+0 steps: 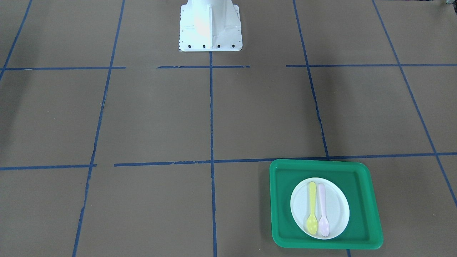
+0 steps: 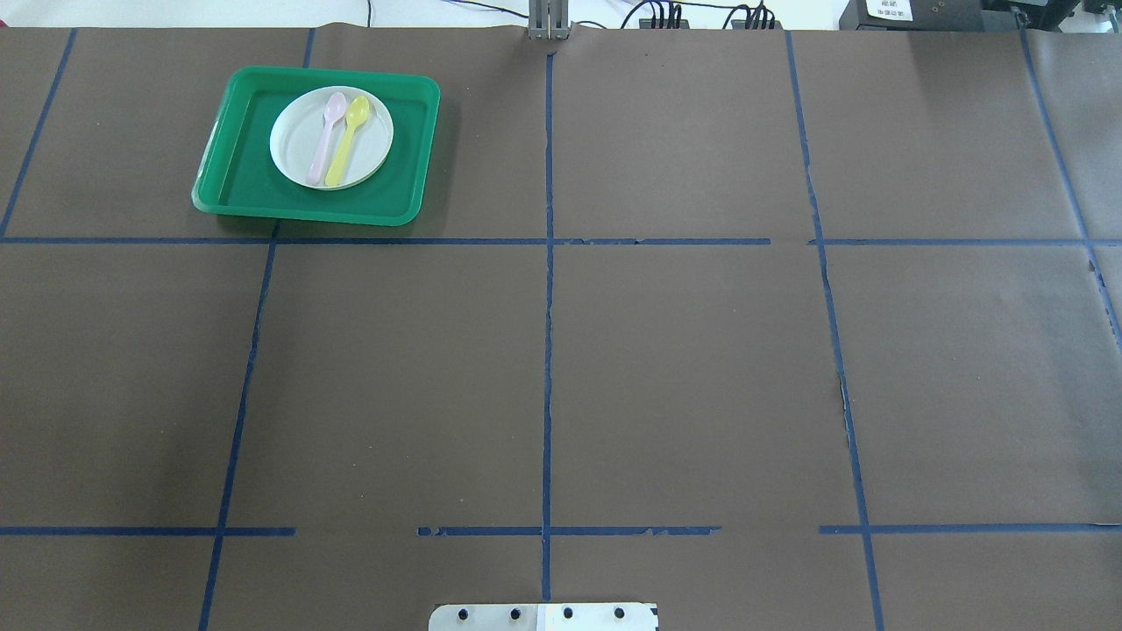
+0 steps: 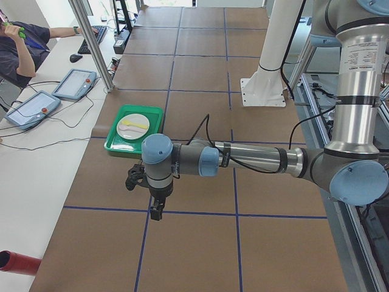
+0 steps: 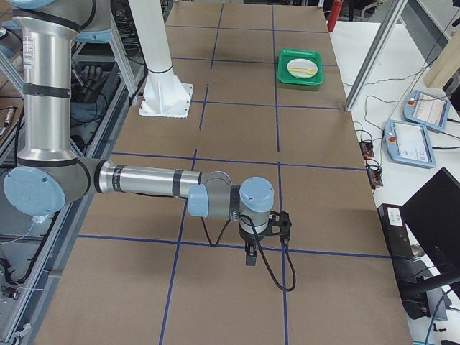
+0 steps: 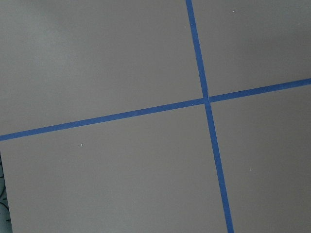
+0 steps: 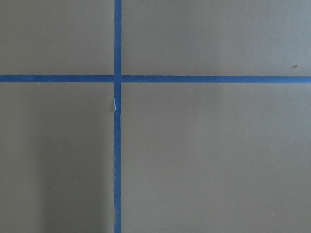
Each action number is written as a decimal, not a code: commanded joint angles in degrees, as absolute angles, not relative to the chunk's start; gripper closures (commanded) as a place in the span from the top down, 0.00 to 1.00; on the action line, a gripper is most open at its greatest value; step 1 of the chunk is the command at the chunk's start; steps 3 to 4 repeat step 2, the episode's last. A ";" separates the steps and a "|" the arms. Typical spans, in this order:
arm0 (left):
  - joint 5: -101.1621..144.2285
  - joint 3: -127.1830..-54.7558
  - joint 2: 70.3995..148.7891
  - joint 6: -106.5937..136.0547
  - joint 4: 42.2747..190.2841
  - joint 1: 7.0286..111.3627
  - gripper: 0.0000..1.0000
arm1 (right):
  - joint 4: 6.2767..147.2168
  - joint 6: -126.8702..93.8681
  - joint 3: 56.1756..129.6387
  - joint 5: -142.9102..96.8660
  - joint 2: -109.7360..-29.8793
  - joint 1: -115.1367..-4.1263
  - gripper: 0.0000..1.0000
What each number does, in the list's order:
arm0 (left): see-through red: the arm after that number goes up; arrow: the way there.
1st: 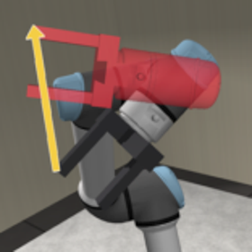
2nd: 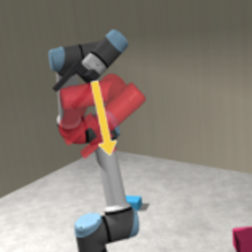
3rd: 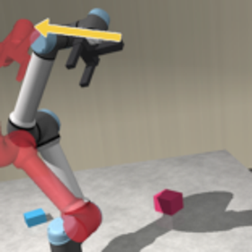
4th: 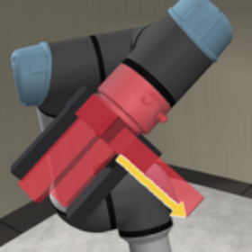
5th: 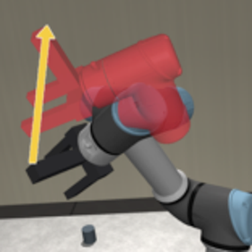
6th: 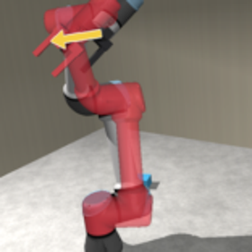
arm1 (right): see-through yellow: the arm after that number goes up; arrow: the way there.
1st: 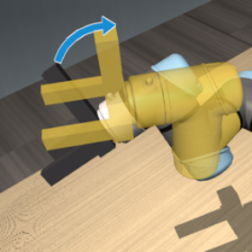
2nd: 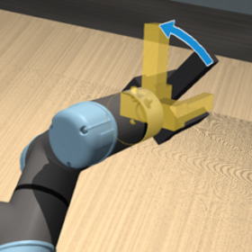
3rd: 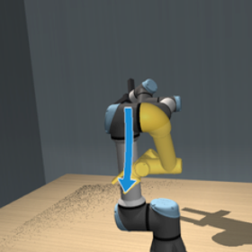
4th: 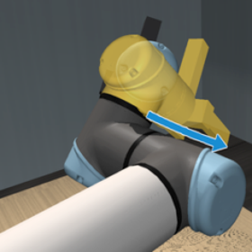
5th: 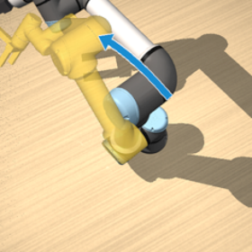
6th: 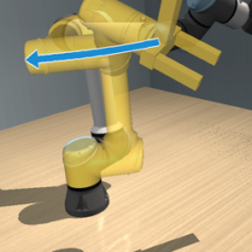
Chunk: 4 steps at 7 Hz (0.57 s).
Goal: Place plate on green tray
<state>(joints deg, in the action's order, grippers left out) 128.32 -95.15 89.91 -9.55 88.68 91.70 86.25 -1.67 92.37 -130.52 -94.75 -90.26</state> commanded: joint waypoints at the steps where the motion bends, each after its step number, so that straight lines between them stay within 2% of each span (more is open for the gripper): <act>1: 128.41 -95.27 89.91 -9.67 88.68 91.67 1.00 | 86.22 -1.67 92.37 -130.52 -94.83 -90.26 1.00; 4: 128.50 -95.19 89.91 -9.75 88.68 91.67 1.00 | 86.22 -1.67 92.37 -130.52 -94.75 -90.26 1.00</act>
